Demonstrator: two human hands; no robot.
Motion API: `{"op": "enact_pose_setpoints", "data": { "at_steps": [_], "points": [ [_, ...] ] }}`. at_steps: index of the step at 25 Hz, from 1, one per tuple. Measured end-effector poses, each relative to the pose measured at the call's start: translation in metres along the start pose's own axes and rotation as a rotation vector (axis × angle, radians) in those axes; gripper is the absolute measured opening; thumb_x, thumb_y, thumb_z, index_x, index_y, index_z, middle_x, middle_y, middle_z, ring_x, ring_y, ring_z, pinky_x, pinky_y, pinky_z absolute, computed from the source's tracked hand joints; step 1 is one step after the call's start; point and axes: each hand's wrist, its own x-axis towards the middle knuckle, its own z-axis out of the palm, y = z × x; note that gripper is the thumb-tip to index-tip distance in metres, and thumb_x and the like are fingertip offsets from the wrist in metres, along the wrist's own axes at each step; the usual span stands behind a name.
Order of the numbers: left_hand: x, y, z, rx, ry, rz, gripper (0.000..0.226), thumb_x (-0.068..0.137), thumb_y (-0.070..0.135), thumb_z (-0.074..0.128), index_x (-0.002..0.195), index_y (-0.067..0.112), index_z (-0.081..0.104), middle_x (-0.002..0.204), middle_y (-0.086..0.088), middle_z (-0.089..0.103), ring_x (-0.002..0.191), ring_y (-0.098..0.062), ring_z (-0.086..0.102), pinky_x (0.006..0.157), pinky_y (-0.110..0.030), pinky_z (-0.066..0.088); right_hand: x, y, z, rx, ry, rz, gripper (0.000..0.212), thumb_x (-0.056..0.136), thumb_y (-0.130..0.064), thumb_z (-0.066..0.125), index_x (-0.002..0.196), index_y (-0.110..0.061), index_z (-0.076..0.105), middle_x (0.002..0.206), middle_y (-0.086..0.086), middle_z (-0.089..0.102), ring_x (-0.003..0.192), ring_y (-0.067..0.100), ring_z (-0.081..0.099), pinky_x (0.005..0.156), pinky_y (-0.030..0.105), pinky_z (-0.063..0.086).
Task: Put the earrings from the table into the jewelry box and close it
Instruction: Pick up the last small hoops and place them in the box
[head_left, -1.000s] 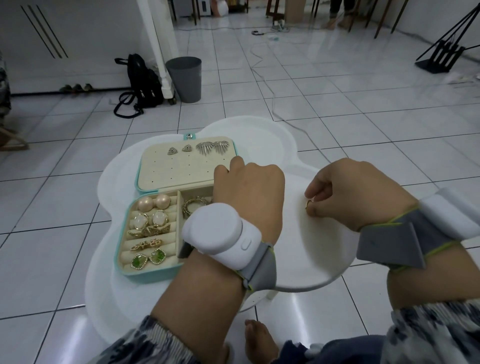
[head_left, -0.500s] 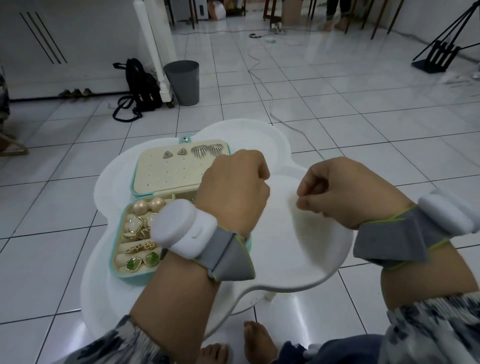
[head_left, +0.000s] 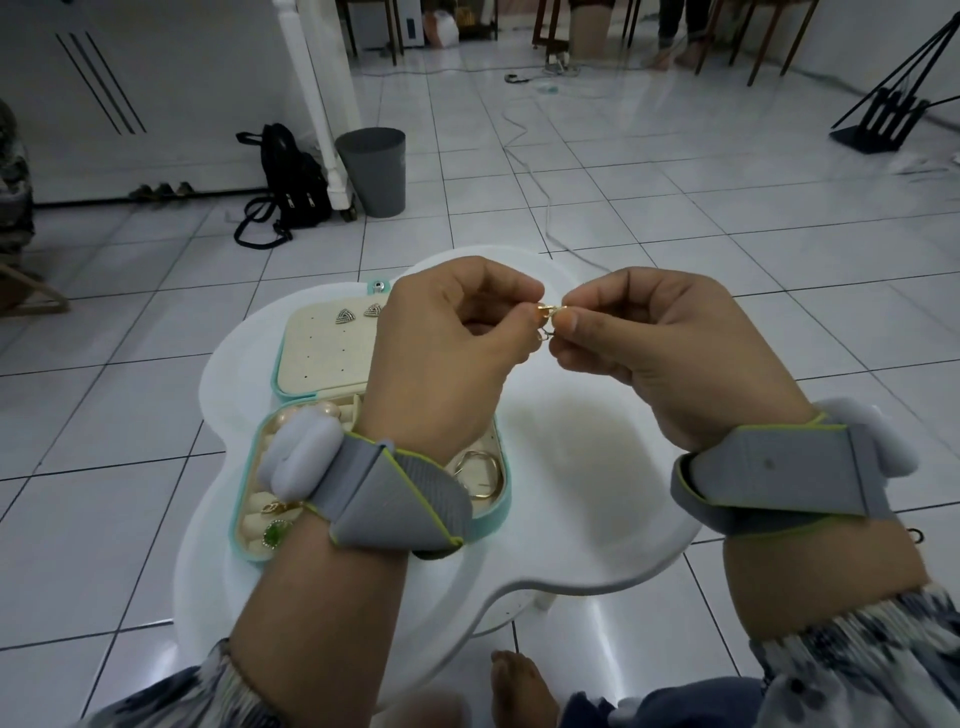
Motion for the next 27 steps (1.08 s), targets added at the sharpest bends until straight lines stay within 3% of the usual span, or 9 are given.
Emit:
{"op": "enact_pose_setpoints", "data": {
  "at_steps": [7, 12, 16, 19, 24, 27],
  "points": [
    [-0.004, 0.001, -0.011, -0.121, -0.031, -0.031, 0.013, 0.080, 0.000, 0.066, 0.085, 0.009, 0.074, 0.071, -0.015, 0.073, 0.064, -0.017, 0.068, 0.070, -0.027, 0.059, 0.002, 0.000, 0.014, 0.007, 0.020, -0.038, 0.009, 0.075, 0.001, 0.071, 0.076, -0.006, 0.065, 0.063, 0.007, 0.063, 0.054, 0.012, 0.062, 0.057, 0.020, 0.054],
    [-0.005, -0.002, -0.029, -0.158, -0.017, -0.050, 0.011, 0.076, 0.002, 0.073, 0.081, 0.011, 0.075, 0.072, -0.011, 0.073, 0.069, -0.021, 0.073, 0.069, -0.024, 0.058, 0.002, 0.000, 0.027, 0.043, -0.042, -0.050, 0.010, 0.073, 0.003, 0.071, 0.075, -0.006, 0.066, 0.062, 0.006, 0.065, 0.056, 0.011, 0.065, 0.057, 0.018, 0.053],
    [-0.006, -0.006, -0.044, -0.058, -0.006, -0.030, 0.011, 0.078, 0.001, 0.070, 0.082, 0.010, 0.074, 0.067, -0.012, 0.072, 0.061, -0.017, 0.070, 0.064, -0.025, 0.058, 0.002, 0.002, 0.038, 0.074, -0.110, -0.028, 0.011, 0.074, 0.004, 0.069, 0.072, -0.006, 0.067, 0.056, 0.001, 0.066, 0.053, 0.011, 0.064, 0.056, 0.018, 0.054],
    [-0.007, -0.011, -0.055, 0.053, -0.037, -0.024, 0.013, 0.077, 0.000, 0.068, 0.078, 0.012, 0.074, 0.060, -0.008, 0.070, 0.057, -0.015, 0.066, 0.061, -0.028, 0.057, 0.002, 0.003, 0.044, -0.005, -0.182, 0.008, 0.005, 0.075, 0.001, 0.070, 0.075, -0.004, 0.067, 0.066, 0.011, 0.065, 0.059, 0.017, 0.063, 0.061, 0.023, 0.058],
    [-0.017, -0.019, -0.067, 0.282, -0.329, -0.053, 0.009, 0.067, 0.014, 0.071, 0.070, 0.020, 0.075, 0.057, 0.001, 0.068, 0.048, -0.005, 0.054, 0.054, -0.020, 0.047, 0.008, 0.000, 0.041, -0.099, -0.154, 0.036, 0.005, 0.078, -0.009, 0.069, 0.074, -0.007, 0.067, 0.066, 0.005, 0.064, 0.057, 0.012, 0.061, 0.058, 0.018, 0.055],
    [-0.022, -0.020, -0.069, 0.426, -0.522, -0.107, 0.012, 0.067, 0.014, 0.070, 0.072, 0.023, 0.075, 0.060, 0.003, 0.071, 0.049, -0.004, 0.058, 0.057, -0.023, 0.053, 0.012, -0.001, 0.039, -0.102, -0.106, 0.029, 0.006, 0.079, -0.011, 0.069, 0.073, -0.009, 0.068, 0.063, 0.000, 0.066, 0.057, 0.011, 0.061, 0.058, 0.018, 0.055]
  ]
}}
